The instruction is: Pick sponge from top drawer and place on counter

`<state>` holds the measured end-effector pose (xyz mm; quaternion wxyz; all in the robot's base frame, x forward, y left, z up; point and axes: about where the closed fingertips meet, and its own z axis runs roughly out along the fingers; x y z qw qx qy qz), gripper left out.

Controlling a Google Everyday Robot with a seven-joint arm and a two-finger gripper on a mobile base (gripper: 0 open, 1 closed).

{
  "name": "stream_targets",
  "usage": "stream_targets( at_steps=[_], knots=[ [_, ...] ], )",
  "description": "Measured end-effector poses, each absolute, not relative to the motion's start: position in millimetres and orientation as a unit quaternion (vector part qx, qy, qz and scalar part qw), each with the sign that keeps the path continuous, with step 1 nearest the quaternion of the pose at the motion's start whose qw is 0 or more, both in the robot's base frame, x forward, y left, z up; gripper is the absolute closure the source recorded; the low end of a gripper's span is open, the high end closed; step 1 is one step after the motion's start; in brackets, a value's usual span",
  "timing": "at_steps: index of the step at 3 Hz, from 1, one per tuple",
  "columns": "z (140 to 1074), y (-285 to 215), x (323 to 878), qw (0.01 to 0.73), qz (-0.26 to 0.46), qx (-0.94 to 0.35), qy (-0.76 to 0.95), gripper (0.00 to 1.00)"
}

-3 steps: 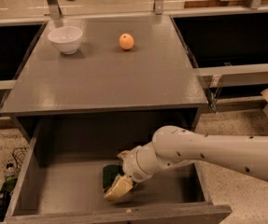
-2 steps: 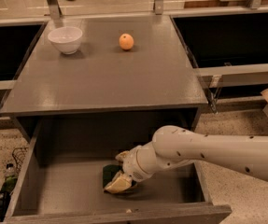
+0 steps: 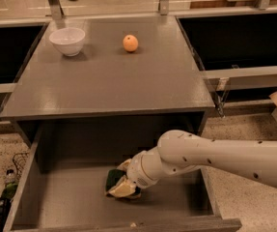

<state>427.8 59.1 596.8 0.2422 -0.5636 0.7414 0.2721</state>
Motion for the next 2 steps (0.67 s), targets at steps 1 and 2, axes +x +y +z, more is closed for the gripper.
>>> stream_targets(
  at_steps=[1, 2],
  knots=[
    [596.8, 59.2, 427.8, 0.242, 0.272, -0.564, 0.741, 1.00],
    [596.8, 59.2, 427.8, 0.242, 0.272, -0.564, 0.741, 1.00]
  ],
)
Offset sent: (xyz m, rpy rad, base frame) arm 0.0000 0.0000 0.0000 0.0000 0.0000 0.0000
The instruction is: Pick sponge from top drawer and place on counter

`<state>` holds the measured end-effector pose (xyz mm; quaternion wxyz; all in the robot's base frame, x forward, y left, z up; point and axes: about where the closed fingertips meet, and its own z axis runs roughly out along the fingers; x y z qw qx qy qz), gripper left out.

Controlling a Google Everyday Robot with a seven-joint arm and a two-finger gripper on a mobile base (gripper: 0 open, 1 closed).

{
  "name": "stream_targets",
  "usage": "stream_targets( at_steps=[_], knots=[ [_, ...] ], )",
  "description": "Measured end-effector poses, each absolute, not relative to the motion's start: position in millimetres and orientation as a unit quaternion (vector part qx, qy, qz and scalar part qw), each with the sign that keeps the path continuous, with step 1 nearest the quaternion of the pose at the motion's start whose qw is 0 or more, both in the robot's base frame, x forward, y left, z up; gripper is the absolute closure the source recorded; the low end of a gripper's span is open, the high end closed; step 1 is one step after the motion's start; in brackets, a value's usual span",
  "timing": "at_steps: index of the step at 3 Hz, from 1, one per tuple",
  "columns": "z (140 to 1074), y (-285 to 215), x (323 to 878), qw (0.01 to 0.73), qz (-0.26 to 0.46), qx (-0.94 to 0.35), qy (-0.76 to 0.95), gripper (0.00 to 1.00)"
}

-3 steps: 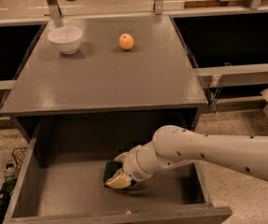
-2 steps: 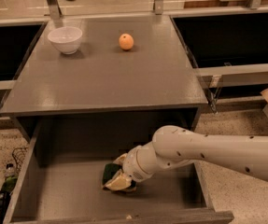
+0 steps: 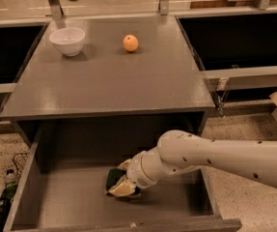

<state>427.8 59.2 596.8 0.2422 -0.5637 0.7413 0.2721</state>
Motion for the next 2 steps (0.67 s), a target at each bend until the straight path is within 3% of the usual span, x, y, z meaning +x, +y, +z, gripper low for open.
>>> stream_targets(
  at_steps=[2],
  knots=[
    [618.7, 59.0, 425.8, 0.225, 0.268, -0.565, 0.747, 1.00]
  ],
)
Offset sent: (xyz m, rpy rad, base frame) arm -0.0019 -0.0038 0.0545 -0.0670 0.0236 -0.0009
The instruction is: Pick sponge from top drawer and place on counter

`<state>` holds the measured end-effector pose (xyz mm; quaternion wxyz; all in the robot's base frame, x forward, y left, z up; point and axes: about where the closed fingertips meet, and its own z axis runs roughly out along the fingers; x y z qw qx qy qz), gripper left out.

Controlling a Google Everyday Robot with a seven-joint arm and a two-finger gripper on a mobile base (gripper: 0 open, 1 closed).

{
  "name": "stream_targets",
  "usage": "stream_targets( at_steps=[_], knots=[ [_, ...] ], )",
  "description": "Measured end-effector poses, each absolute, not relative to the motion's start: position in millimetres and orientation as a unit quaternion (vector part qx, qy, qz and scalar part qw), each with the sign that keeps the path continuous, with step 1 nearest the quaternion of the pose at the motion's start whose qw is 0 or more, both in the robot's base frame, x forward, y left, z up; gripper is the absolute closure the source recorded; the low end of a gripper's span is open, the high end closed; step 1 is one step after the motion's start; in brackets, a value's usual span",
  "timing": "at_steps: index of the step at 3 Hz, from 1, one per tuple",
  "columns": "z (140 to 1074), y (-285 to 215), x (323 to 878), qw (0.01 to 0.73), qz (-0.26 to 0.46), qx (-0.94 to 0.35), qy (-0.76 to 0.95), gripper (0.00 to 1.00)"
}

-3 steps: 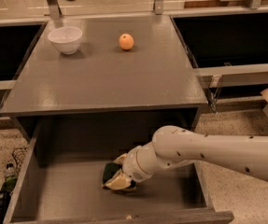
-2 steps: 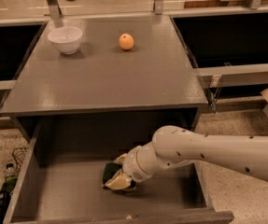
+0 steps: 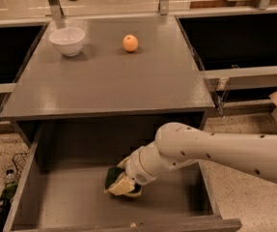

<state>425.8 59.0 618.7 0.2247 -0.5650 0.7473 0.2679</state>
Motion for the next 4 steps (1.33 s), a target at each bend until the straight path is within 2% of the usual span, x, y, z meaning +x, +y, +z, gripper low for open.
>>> stream_targets(
  at_steps=[3, 4],
  knots=[
    [685.5, 54.8, 424.6, 0.210, 0.227, -0.584, 0.750, 1.00],
    [710.6, 39.4, 426.9, 0.219, 0.204, -0.585, 0.754, 1.00]
  ],
)
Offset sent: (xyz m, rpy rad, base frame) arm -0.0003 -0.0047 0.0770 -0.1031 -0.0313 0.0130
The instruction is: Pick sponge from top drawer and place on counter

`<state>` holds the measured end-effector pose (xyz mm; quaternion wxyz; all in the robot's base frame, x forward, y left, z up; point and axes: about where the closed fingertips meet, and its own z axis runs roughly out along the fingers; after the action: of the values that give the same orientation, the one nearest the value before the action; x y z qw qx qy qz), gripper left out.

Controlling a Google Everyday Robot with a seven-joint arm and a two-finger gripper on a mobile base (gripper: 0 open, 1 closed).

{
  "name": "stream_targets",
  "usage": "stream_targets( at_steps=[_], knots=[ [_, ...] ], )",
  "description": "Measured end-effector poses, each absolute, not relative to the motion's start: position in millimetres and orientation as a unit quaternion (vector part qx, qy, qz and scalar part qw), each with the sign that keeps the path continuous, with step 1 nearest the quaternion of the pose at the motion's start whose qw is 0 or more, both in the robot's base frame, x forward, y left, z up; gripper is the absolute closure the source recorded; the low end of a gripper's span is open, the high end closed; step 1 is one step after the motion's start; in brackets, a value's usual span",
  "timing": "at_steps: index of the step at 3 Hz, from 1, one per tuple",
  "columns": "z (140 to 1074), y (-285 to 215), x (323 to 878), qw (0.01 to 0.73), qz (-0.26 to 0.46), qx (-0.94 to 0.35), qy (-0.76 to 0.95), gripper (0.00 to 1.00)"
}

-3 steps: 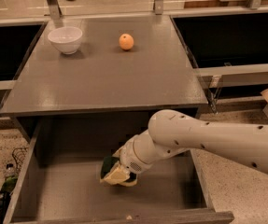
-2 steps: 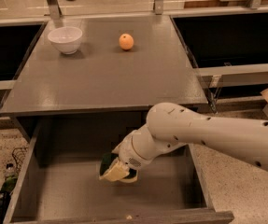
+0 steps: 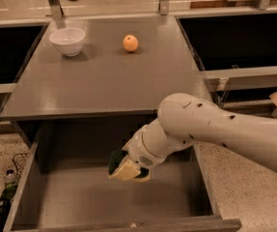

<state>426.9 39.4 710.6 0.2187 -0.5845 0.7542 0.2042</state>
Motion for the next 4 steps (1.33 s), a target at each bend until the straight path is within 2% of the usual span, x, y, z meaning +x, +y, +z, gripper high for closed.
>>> stream_targets(
  at_steps=[1, 3, 4],
  knots=[
    [746.9, 13.5, 433.2, 0.240, 0.167, -0.573, 0.766, 1.00],
    [743.4, 16.8, 431.0, 0.238, 0.174, -0.572, 0.766, 1.00],
    [780.0, 8.0, 435.5, 0.264, 0.144, -0.574, 0.761, 1.00]
  ],
)
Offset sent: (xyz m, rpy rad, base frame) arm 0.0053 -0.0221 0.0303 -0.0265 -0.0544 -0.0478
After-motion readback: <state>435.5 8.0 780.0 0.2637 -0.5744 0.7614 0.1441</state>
